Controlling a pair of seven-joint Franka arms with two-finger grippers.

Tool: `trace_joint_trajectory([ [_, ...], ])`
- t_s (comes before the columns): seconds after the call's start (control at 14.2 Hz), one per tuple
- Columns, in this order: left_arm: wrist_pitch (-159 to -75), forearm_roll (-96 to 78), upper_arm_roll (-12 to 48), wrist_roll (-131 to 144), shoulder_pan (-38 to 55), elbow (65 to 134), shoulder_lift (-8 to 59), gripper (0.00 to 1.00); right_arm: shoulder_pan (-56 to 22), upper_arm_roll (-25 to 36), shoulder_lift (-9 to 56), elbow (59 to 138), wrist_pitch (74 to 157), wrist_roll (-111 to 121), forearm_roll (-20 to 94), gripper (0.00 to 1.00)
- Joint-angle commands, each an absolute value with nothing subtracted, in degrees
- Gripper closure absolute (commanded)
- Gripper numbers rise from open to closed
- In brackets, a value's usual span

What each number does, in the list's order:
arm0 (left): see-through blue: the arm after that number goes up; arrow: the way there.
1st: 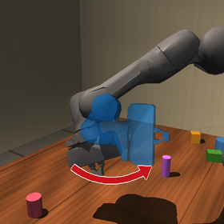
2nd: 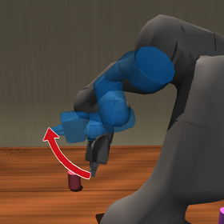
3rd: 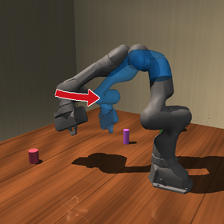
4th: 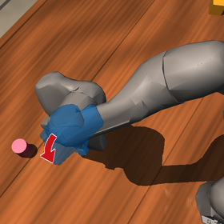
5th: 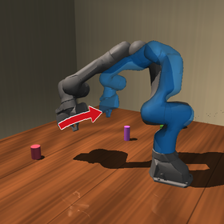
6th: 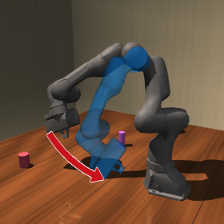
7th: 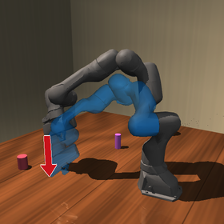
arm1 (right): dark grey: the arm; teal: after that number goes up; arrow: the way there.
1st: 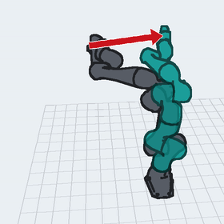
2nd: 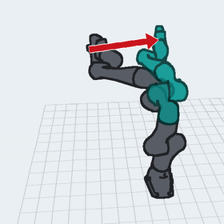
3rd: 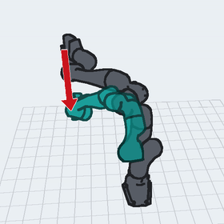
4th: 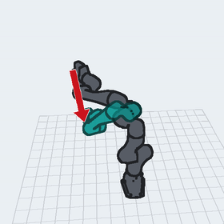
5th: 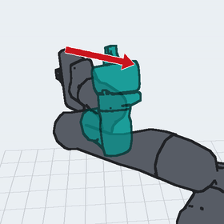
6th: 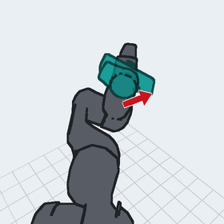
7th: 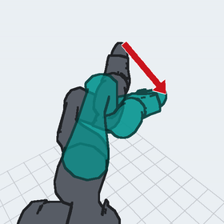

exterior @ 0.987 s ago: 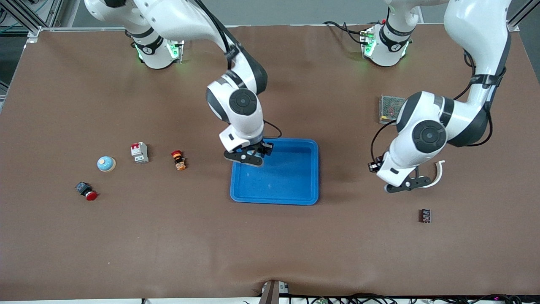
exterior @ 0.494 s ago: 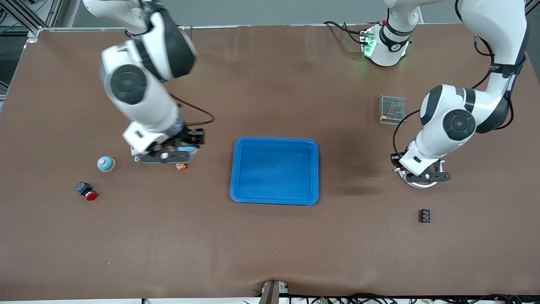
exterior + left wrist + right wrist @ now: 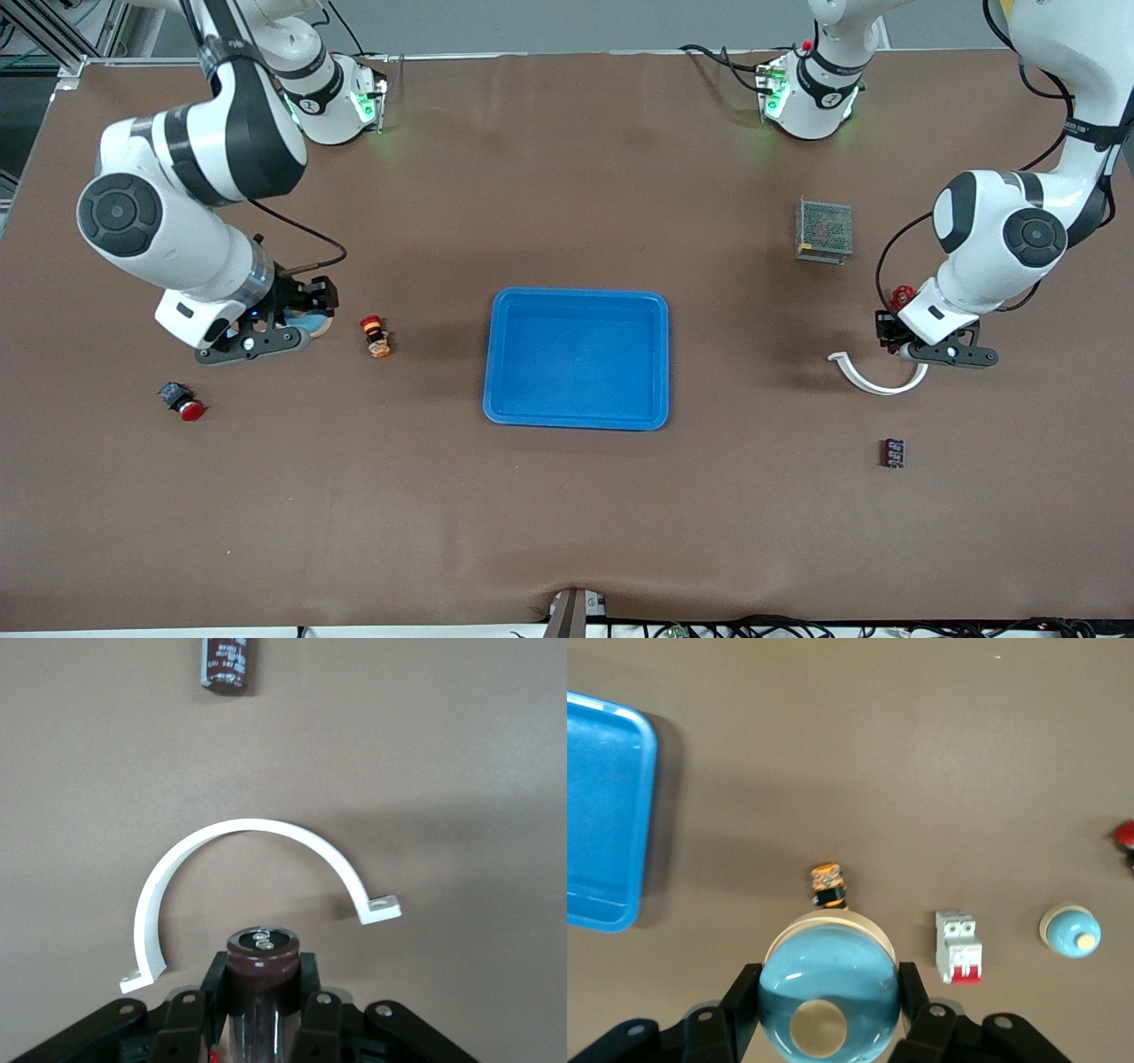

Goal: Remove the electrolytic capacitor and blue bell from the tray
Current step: 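Lower and release the bell beside the breaker while the left gripper releases the capacitor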

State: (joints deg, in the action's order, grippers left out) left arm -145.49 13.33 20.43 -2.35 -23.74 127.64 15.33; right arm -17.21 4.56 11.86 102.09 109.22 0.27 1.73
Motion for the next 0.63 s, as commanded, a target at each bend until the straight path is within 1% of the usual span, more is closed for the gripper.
trace_joint_trajectory([
  [0.0, -148.44, 12.92, 20.83, -3.78, -23.99, 128.67, 15.72, 1.00, -13.98, 3.34, 7.65, 113.88, 120.20, 5.87, 1.05, 0.54],
  [0.21, -151.34, 13.27, 20.74, -3.87, -24.43, 128.85, 17.49, 1.00, -12.92, 3.34, 8.61, 119.34, 129.08, 8.17, 1.05, 0.54],
  [0.35, -152.66, 13.27, 20.74, -6.23, -25.13, 129.29, 18.37, 1.00, -12.66, 3.34, 10.71, 122.33, 135.23, 9.05, 1.05, 0.54],
  [0.42, -153.28, 13.36, 20.74, -6.85, -26.09, 129.37, 19.15, 1.00, -12.48, 3.34, 12.03, 123.56, 138.31, 9.40, 1.05, 0.54],
  [0.56, -155.47, 13.27, 20.74, -7.82, -26.45, 129.37, 21.00, 1.00, -11.78, 3.25, 14.75, 124.01, 141.41, 11.33, 1.05, 0.54],
])
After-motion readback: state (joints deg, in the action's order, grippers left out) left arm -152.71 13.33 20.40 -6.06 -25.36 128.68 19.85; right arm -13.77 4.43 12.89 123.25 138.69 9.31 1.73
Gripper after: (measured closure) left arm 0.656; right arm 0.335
